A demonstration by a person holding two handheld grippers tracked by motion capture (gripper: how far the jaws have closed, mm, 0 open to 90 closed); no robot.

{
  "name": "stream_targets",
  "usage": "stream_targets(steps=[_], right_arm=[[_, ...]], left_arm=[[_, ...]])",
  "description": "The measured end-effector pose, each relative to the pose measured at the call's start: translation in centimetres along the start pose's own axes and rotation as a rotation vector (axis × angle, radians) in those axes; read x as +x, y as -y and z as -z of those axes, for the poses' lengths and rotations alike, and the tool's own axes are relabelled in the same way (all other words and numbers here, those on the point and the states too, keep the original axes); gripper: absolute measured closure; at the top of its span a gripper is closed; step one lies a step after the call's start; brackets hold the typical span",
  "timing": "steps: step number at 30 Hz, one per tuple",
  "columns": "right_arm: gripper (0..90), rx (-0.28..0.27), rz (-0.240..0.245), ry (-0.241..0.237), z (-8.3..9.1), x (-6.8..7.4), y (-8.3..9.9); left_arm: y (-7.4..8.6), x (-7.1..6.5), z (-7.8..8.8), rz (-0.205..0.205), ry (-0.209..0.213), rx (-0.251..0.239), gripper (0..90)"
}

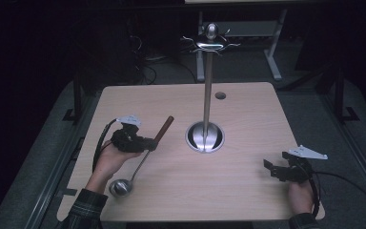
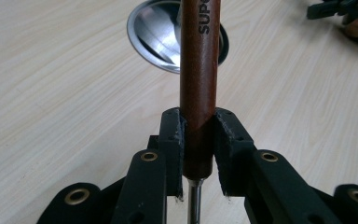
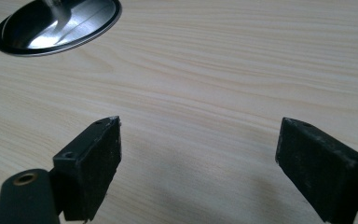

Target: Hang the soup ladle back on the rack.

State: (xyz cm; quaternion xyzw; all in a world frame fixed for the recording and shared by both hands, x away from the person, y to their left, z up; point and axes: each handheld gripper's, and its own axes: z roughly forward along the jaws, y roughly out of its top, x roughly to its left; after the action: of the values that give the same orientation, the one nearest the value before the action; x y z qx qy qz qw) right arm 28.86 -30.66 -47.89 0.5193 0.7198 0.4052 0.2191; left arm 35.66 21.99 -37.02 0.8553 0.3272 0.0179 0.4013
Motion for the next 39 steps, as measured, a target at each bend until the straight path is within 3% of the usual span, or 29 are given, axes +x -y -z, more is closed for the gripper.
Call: stream_targets(steps=[7, 16, 21, 26, 30, 39], right_arm=[[13.7, 0.000, 0.000, 0.001, 0.0, 0.0, 0.0], [13.7, 0.001, -0.001, 0.003, 0.0, 0.0, 0.0], [13.7, 0.000, -0.003, 0.004, 0.0, 0.0, 0.0], [13.7, -0.001, -0.002, 0.004, 0.0, 0.0, 0.0], [13.7, -0.001, -0.008, 0.001, 0.0, 0.0, 0.0], [13.7, -0.004, -0.012, -0.001, 0.0, -0.1, 0.0]], left_arm=[[-0.2, -0.2, 1.2, -0.002, 0.013, -0.060, 74.5], [-0.6, -0.4, 3.5, -0.044, 0.033, -0.191, 74.5], [-1.0, -0.8, 4.0, -0.067, 0.048, -0.220, 74.5], [-2.4, -1.3, 4.3, -0.104, 0.051, -0.272, 74.5], [-4.6, -1.8, 4.7, -0.131, 0.048, -0.316, 74.5], [-7.9, -2.7, 5.1, -0.173, 0.052, -0.349, 74.4]])
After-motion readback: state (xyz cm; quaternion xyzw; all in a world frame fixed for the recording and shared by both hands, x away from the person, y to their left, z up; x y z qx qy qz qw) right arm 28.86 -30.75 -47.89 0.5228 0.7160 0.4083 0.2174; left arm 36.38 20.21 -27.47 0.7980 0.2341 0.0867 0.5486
